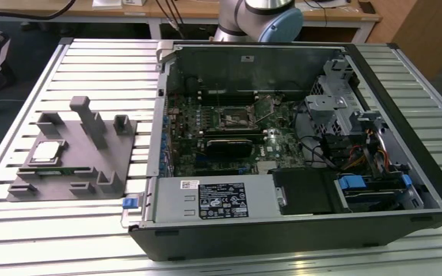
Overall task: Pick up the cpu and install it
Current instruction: 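Pick up the cpu and move it towards the insertion slot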
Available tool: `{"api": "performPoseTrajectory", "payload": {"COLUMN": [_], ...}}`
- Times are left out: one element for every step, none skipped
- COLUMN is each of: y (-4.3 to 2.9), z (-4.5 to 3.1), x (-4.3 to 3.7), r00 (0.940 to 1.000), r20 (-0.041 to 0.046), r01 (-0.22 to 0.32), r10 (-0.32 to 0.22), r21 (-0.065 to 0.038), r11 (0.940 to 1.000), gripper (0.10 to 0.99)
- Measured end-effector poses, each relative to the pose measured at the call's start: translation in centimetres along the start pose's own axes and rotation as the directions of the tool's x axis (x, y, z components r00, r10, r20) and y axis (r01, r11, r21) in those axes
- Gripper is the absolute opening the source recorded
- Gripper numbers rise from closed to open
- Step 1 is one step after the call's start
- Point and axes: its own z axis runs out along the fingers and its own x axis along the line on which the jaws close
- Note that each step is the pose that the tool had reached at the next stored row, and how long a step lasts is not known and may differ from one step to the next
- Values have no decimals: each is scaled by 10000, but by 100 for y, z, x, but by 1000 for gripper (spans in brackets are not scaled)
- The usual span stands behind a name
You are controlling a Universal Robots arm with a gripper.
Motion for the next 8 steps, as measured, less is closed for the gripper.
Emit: {"api": "performPoseTrajectory", "payload": {"y": [0, -1, -1, -1, -3, -8, -16, -25], "z": [6, 15, 23, 32, 42, 57, 74, 92], "x": [0, 0, 0, 0, 0, 0, -1, -1], "r00": [10000, 10000, 10000, 10000, 10000, 10000, 10000, 10000], "r20": [-1, -1, 0, -1, -4, -13, -21, -32], "r01": [0, 0, 0, 0, -1, 0, 1, -1], "r10": [0, 0, 0, 0, 1, 0, -1, 1], "r21": [1, 0, 0, 0, 1, 1, 2, 2], "r11": [10000, 10000, 10000, 10000, 10000, 10000, 10000, 10000], "gripper": [106, 106, 106, 106, 106, 106, 106, 106]}}
